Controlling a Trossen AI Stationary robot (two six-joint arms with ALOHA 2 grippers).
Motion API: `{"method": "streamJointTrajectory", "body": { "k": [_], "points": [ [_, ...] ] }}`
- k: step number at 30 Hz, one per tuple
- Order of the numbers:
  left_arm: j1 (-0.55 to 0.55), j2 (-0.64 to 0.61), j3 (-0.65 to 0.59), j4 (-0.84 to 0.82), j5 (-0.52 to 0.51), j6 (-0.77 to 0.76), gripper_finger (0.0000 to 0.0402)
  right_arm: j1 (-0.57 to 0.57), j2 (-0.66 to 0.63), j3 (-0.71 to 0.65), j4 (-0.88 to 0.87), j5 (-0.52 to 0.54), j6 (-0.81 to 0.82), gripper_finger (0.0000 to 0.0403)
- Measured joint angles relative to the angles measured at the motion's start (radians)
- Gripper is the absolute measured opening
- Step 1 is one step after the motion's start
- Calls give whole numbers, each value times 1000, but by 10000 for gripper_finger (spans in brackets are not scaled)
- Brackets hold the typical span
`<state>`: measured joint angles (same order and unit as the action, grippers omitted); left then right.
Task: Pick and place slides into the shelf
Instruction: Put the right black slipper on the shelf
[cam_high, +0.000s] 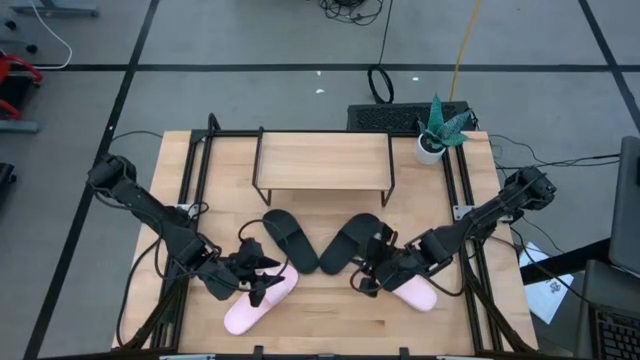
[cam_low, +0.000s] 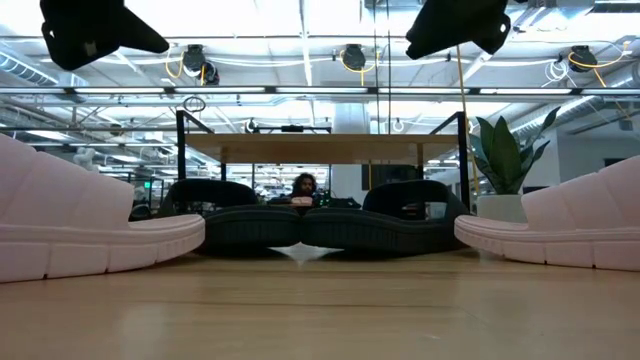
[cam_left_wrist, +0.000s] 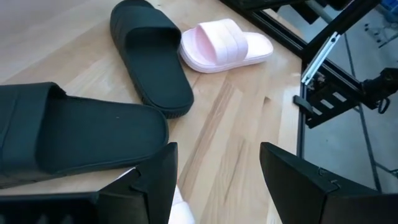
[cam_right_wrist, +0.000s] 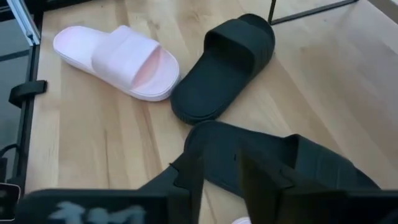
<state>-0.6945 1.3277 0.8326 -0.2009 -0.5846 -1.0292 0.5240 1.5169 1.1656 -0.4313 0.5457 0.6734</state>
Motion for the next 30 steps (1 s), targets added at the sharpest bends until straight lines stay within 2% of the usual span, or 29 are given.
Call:
{"method": "streamJointTrajectory", "body": {
  "k": [3, 7, 11, 14, 22, 27, 30],
  "points": [
    [0, 0, 0, -9, 0, -1, 225, -2, 0, 0, -4, -2, 29, 127],
    [0, 0, 0, -31, 0, -2, 225, -13, 0, 0, -76, -62, 79, 168],
    [0, 0, 0, -48, -1, -5, 225, -20, 0, 0, -139, -122, 127, 190],
    [0, 0, 0, -54, -1, -6, 225, -21, 0, 0, -146, -148, 137, 193],
    [0, 0, 0, -60, -20, -2, 225, -34, 0, -45, -148, -134, 233, 178],
    [0, 0, 0, -60, -20, -1, 225, -52, 0, -139, 7, -237, 267, 175],
    [0, 0, 0, -61, -20, -1, 225, -67, 1, -187, 112, -264, 287, 175]
  ]
}}
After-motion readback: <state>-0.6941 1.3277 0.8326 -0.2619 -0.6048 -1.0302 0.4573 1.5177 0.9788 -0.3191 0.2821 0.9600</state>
